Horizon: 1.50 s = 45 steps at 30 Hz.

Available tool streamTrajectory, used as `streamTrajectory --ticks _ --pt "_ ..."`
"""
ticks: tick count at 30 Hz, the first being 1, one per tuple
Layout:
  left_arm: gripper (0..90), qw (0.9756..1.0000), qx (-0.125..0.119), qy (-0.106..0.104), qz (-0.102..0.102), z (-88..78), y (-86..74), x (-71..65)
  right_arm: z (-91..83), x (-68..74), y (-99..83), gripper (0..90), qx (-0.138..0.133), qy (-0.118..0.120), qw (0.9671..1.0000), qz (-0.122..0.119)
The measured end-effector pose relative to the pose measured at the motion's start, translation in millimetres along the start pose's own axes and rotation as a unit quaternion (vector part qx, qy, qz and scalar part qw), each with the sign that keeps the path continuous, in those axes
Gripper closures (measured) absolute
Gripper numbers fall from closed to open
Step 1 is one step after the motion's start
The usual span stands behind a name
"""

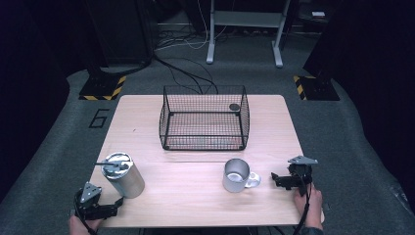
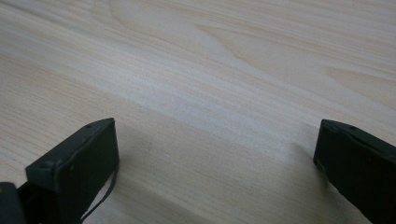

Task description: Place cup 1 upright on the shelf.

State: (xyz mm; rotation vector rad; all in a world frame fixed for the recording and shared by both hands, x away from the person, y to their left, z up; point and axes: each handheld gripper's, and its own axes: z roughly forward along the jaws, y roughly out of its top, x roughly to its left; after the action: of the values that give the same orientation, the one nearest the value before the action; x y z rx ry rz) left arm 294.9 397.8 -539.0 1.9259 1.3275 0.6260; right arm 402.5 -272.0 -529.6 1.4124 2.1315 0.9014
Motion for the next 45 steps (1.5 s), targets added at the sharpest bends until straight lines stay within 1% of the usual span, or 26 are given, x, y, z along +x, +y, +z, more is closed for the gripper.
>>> streamTrajectory --ticks 3,4,11,16,17,18,21,22,23,24,26,27,29,30,34,35,36,37,38,39,40,41,42,43,44,45 --pt "1.2 1.0000 0.004 -0.001 0.003 -0.8 0.1 0.4 0.0 0.0 -0.1 0.0 0.000 0.000 1.0000 0.000" --pt "1.3 1.0000 0.000 0.000 0.001 -0.2 -0.2 0.1 0.0 -0.1 0.0 0.0 0.000 0.000 1.0000 0.000" --pt "1.1 1.0000 0.001 0.001 -0.001 -0.3 -0.1 -0.1 0.2 -0.4 0.2 0.0 0.000 0.001 1.0000 -0.002" --pt "0.0 0.9999 0.010 -0.003 0.004 -1.0 0.9 -0.6 0.2 -0.3 0.3 0.0 0.000 0.001 1.0000 -0.002" --pt "0.0 1.0000 0.003 0.003 0.007 -1.1 0.3 -1.5 0.2 -0.3 0.3 0.0 0.000 0.001 1.0000 -0.002" --pt "0.0 1.0000 0.005 0.003 0.007 -2.2 0.4 -2.5 0.4 -0.7 0.2 0.0 -0.001 0.001 1.0000 -0.006" --pt "0.0 0.9999 -0.001 -0.003 0.010 -4.5 0.3 -3.7 0.3 -0.5 0.3 0.0 -0.001 0.001 1.0000 -0.004" --pt "0.0 0.9999 -0.011 -0.007 0.008 -5.6 -0.4 -5.2 0.3 -0.4 0.3 0.0 -0.001 0.001 1.0000 -0.003" --pt "0.0 0.9999 -0.011 -0.007 0.008 -5.6 -0.4 -5.2 0.3 -0.4 0.3 0.0 -0.001 0.001 1.0000 -0.003" --pt "0.0 0.9999 -0.009 -0.012 0.006 -7.1 -0.3 -6.3 0.3 -0.5 0.3 0.0 -0.001 0.001 1.0000 -0.004" --pt "0.0 0.9998 -0.014 -0.009 0.007 -7.9 -0.4 -9.6 0.3 -0.5 0.3 0.0 -0.001 0.001 1.0000 -0.004" --pt "0.0 0.9998 -0.008 -0.012 0.010 -9.6 0.4 -10.4 0.2 -0.3 0.3 0.0 0.000 0.001 1.0000 -0.002" --pt "0.0 0.9998 -0.010 -0.014 0.011 -11.9 2.2 -12.8 0.3 -0.5 0.3 0.0 -0.001 0.001 1.0000 -0.004" --pt "0.0 0.9997 -0.016 -0.017 0.009 -14.4 4.2 -15.3 0.3 -0.5 0.3 0.0 -0.001 0.001 1.0000 -0.004" --pt "0.0 0.9995 -0.018 -0.025 0.007 -18.7 8.0 -18.7 0.3 -0.6 0.3 0.0 -0.001 0.001 1.0000 -0.005" --pt "0.0 0.9995 -0.017 -0.026 0.010 -20.3 9.3 -18.9 0.3 -0.5 0.3 0.0 -0.001 0.001 1.0000 -0.003" --pt "0.0 0.9993 -0.021 -0.031 0.007 -22.0 11.0 -20.0 0.3 -0.5 0.3 0.0 -0.001 0.001 1.0000 -0.004" --pt "0.0 0.9991 -0.029 -0.029 0.008 -22.9 11.9 -20.8 0.3 -0.5 0.3 0.0 -0.001 0.001 1.0000 -0.004" --pt "0.0 0.9990 -0.033 -0.030 0.004 -23.8 13.1 -21.9 0.3 -0.5 0.3 0.0 -0.001 0.001 1.0000 -0.004" --pt "0.0 0.9989 -0.033 -0.034 0.006 -26.1 15.4 -23.4 0.3 -0.5 0.3 0.0 -0.001 0.001 1.0000 -0.004" --pt "0.0 0.9988 -0.035 -0.033 0.010 -27.3 16.8 -24.5 0.3 -0.5 0.3 0.0 -0.001 0.001 1.0000 -0.004" --pt "0.0 0.9986 -0.044 -0.029 0.010 -27.9 18.3 -26.7 0.3 -0.5 0.3 0.0 -0.001 0.001 1.0000 -0.004" --pt "0.0 0.9984 -0.043 -0.034 0.014 -30.6 20.9 -27.7 0.3 -0.5 0.3 0.0 -0.001 0.001 1.0000 -0.003" --pt "0.0 0.9983 -0.045 -0.036 0.014 -31.7 22.3 -28.3 0.3 -0.5 0.3 0.0 -0.001 0.001 1.0000 -0.003" --pt "0.0 0.9979 -0.055 -0.032 0.011 -32.9 24.2 -29.6 0.3 -0.5 0.3 0.0 -0.001 0.001 1.0000 -0.003" --pt "0.0 0.9979 -0.054 -0.034 0.010 -35.0 25.6 -30.0 0.3 -0.5 0.3 0.0 -0.001 0.001 1.0000 -0.004"
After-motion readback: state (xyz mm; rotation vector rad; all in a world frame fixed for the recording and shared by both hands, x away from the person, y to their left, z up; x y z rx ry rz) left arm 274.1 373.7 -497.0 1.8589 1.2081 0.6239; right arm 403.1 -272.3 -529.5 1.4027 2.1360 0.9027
